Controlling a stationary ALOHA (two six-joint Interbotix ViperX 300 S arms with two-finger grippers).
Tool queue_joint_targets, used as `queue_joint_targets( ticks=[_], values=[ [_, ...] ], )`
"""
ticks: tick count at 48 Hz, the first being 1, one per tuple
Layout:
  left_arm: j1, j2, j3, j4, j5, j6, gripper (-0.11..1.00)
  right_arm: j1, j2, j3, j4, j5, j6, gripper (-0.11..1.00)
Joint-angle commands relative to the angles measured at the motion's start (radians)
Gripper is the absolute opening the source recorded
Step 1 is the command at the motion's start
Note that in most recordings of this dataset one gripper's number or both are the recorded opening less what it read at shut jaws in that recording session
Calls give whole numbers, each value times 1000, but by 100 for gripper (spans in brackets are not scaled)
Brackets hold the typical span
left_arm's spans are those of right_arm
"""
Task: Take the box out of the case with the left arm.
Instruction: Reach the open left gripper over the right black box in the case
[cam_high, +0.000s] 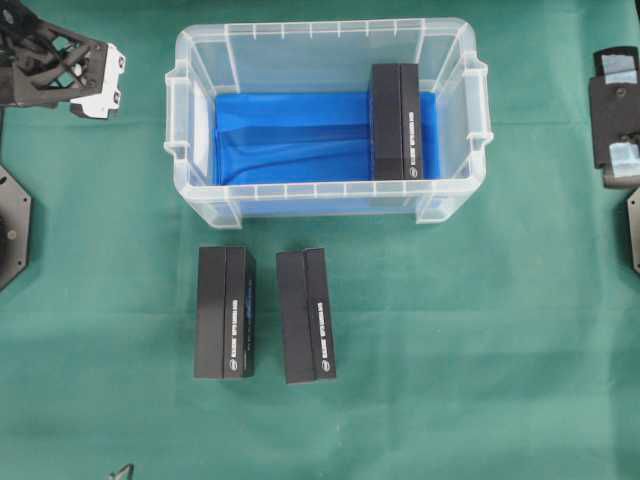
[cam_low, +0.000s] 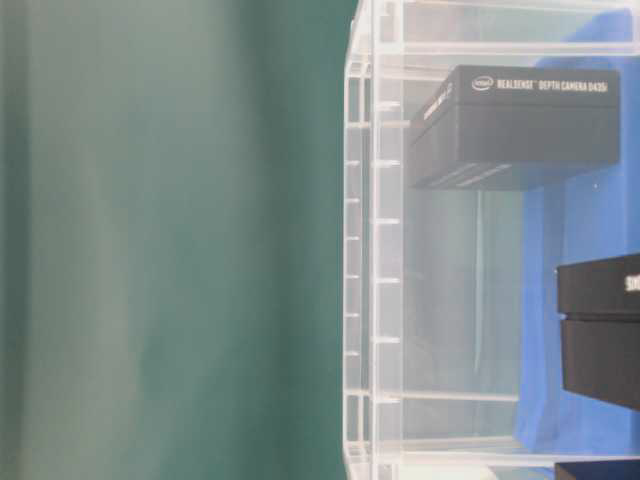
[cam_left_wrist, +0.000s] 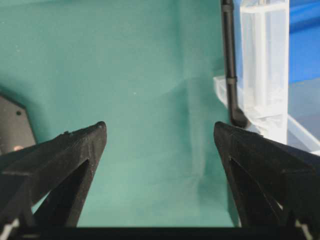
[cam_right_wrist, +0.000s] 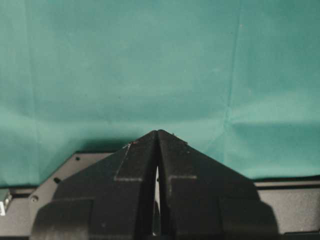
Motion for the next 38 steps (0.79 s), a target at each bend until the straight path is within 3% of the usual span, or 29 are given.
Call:
queue_joint_targets(
  ticks=[1, 38],
  values=[
    [5, 2, -28, -2, -3, -2, 89, -2, 2, -9, -2, -3, 2, 0],
    [5, 6, -28, -5, 0, -38, 89, -2, 2, -9, -2, -3, 5, 0]
  ],
)
